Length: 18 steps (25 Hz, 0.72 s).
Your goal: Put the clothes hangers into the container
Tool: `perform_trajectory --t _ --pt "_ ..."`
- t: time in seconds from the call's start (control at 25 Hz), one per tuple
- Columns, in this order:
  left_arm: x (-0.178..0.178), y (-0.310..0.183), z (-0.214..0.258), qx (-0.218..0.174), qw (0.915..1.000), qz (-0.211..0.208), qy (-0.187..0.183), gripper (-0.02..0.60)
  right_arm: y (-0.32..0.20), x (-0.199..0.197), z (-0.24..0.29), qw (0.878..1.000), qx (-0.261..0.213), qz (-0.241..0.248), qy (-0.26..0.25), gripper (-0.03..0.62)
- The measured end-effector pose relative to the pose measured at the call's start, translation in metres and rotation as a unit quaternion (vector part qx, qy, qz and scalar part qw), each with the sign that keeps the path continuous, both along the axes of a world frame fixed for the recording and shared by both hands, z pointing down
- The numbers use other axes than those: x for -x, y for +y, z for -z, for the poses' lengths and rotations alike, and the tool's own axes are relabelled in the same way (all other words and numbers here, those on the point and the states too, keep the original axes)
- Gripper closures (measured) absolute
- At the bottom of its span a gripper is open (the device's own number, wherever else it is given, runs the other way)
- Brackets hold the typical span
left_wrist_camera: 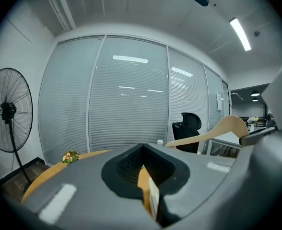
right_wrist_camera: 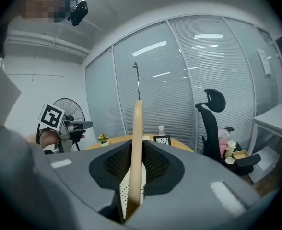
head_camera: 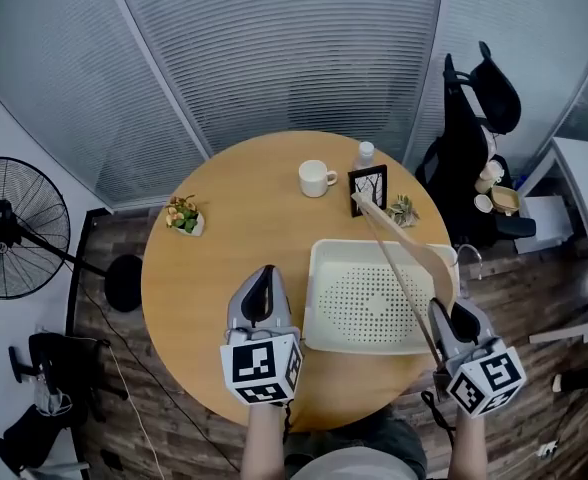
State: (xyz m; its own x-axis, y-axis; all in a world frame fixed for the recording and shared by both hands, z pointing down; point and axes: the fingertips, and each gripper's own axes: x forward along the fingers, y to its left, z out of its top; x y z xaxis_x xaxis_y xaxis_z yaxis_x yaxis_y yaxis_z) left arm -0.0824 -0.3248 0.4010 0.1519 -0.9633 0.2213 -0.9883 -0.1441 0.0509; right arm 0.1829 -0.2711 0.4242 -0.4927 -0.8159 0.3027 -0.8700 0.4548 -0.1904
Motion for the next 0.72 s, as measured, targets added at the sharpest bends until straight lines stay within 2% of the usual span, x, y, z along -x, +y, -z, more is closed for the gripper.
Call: perform_trajectory --t 0.72 --pt "-0.013 -0.002 -0.014 0.022 0.9994 -0.025 -0.005 0.581 0.009 -0.011 -0.035 0.993 0.09 0.082 -0.008 0.511"
